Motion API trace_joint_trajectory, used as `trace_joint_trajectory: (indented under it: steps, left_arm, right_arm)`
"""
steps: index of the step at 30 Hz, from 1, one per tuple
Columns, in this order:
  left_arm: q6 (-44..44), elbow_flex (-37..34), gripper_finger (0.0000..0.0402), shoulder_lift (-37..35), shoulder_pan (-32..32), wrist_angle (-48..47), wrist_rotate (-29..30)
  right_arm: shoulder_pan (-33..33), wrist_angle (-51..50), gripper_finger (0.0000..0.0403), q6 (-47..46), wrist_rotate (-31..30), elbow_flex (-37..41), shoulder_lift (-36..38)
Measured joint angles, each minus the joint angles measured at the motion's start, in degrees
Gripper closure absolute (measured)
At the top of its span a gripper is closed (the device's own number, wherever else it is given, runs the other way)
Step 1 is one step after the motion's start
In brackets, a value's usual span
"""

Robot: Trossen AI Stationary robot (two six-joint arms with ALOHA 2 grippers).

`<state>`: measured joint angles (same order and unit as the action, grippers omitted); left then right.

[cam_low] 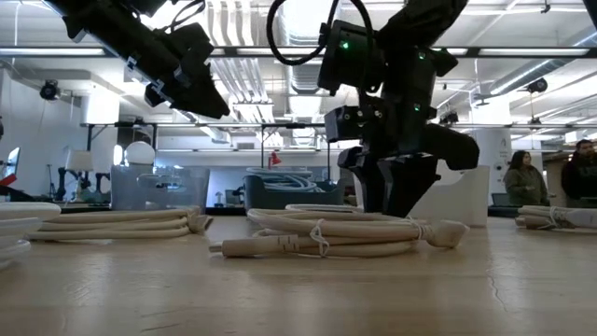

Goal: Sort HDMI cables
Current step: Put the top white HDMI cable into the white bin

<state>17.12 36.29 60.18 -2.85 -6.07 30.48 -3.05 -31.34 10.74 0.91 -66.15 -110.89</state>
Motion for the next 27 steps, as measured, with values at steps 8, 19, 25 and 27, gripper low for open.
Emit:
trace_joint_trajectory:
  steps: [8,19,25,27]
  left_arm:
    - [0.02,0.0,0.0239,0.0,0.0,0.0,0.0]
    - [0.0,0.0,0.0239,0.0,0.0,0.0,0.0]
    - [-0.02,0.0,0.0239,0.0,-0.04,0.0,0.02]
    - [-0.02,0.0,0.0239,0.0,-0.04,0.0,0.02]
  right_arm:
    - [-0.08,0.36,0.035,-0.21,1.03,-0.16,-0.19]
    - [-0.11,0.5,0.0377,-0.04,-3.93,-8.63,-0.49]
    - [-0.41,-0.01,0.0378,-2.4,-11.57,-13.37,0.08]
    - [-0.44,-0.73,0.0378,-2.68,-13.88,-14.44,1.2]
